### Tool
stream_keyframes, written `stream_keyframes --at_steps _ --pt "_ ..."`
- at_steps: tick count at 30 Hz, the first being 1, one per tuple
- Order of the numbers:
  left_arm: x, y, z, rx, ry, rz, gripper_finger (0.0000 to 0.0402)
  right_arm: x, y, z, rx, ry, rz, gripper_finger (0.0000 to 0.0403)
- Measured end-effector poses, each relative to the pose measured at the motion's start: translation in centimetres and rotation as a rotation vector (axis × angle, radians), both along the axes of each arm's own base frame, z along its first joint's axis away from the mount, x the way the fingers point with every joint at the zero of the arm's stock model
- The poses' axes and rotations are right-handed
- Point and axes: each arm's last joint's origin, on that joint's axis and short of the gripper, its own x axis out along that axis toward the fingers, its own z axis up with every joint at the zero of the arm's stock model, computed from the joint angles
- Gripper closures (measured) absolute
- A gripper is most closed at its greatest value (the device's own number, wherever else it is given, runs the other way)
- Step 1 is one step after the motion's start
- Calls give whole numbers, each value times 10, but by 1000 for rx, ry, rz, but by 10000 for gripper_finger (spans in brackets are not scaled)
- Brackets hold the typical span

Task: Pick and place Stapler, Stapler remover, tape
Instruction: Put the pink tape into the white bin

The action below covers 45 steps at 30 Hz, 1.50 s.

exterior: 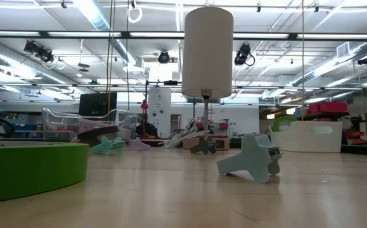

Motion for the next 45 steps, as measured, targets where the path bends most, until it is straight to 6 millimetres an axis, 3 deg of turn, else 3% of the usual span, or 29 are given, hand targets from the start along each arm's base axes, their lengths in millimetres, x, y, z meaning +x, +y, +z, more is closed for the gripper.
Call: stream_keyframes --at_steps 13,20,26,40,45 --pt "11 -2 -6 0 -8 -7 322 30 -2 -10 -5 -2 -4 62" --pt "12 -2 -6 -3 -12 -8 321 33 -3 -9 1 -21 3 69" --pt "11 -3 -5 -15 -13 -32 319 33 -3 -9 34 -35 83 120" --pt "11 -4 -5 -27 -16 -37 319 33 -5 -9 44 -40 88 282" --pt "11 -3 -5 -22 -16 -37 316 33 -5 -8 49 -48 94 320"
